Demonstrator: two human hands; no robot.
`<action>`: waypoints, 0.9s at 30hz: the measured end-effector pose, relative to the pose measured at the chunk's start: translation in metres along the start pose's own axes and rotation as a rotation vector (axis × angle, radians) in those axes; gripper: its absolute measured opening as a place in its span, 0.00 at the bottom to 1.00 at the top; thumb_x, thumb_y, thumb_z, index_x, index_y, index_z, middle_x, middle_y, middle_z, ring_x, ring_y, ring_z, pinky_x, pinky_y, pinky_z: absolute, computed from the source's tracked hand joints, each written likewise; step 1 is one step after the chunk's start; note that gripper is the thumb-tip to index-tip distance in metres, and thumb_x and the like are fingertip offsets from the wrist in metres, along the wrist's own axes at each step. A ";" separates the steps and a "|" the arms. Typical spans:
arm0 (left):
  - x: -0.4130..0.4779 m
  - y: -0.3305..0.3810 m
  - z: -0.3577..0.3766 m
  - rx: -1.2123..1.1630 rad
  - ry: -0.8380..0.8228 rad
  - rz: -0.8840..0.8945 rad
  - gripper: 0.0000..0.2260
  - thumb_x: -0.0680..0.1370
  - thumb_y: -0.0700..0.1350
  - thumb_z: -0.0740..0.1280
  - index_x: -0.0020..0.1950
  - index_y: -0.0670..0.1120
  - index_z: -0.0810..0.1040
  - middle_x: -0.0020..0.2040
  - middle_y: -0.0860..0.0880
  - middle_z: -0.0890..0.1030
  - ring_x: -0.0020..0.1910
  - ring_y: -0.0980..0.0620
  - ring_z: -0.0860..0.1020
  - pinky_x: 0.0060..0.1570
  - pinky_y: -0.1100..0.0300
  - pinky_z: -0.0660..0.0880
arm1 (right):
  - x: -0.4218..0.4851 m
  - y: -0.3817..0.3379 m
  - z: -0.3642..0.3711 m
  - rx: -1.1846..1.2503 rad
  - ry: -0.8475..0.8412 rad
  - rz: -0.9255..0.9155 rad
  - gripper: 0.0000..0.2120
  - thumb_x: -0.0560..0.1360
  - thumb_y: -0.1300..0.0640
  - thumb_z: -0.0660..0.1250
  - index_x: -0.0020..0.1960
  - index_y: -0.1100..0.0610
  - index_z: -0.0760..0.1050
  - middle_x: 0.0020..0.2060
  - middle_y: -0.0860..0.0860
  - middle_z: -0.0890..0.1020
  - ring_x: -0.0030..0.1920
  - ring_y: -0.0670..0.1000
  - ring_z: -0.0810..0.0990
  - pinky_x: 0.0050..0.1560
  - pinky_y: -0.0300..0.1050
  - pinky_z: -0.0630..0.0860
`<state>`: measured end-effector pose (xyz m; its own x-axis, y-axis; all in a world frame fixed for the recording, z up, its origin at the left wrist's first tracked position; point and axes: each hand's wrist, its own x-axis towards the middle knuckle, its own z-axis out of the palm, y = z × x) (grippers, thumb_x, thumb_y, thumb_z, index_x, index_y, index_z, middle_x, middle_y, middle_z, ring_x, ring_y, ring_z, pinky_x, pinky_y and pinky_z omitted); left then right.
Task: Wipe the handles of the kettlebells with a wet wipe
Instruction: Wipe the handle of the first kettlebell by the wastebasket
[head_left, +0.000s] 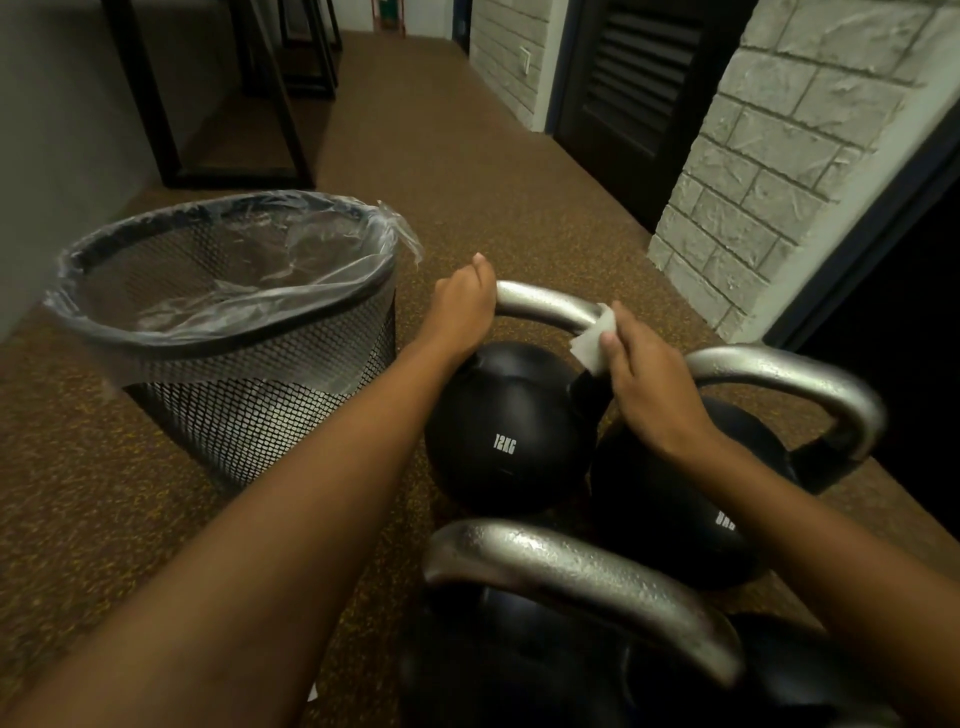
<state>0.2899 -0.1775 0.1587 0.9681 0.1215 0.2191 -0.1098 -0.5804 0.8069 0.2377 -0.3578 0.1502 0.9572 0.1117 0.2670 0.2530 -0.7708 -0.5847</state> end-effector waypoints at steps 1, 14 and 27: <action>0.000 0.000 0.000 -0.004 0.000 -0.002 0.21 0.83 0.45 0.45 0.51 0.36 0.75 0.44 0.42 0.74 0.44 0.48 0.72 0.44 0.59 0.65 | 0.002 -0.002 -0.001 -0.044 0.015 -0.035 0.21 0.81 0.57 0.56 0.72 0.60 0.62 0.69 0.57 0.70 0.70 0.55 0.67 0.70 0.46 0.60; 0.000 -0.001 -0.002 0.017 -0.005 -0.015 0.19 0.83 0.46 0.45 0.45 0.41 0.73 0.41 0.44 0.73 0.41 0.50 0.71 0.40 0.63 0.61 | -0.005 0.003 0.014 -0.165 0.180 0.036 0.17 0.74 0.58 0.69 0.55 0.61 0.63 0.55 0.57 0.67 0.54 0.55 0.69 0.52 0.48 0.69; -0.001 -0.002 0.000 -0.010 -0.004 -0.021 0.21 0.84 0.47 0.45 0.38 0.43 0.71 0.33 0.49 0.71 0.31 0.57 0.68 0.27 0.70 0.64 | 0.017 -0.023 0.022 -0.481 0.287 -0.275 0.09 0.72 0.67 0.66 0.49 0.61 0.67 0.46 0.58 0.72 0.43 0.57 0.70 0.40 0.50 0.72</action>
<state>0.2894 -0.1763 0.1573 0.9712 0.1300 0.1997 -0.0916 -0.5699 0.8166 0.2513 -0.3248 0.1515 0.7733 0.2248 0.5928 0.3294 -0.9414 -0.0728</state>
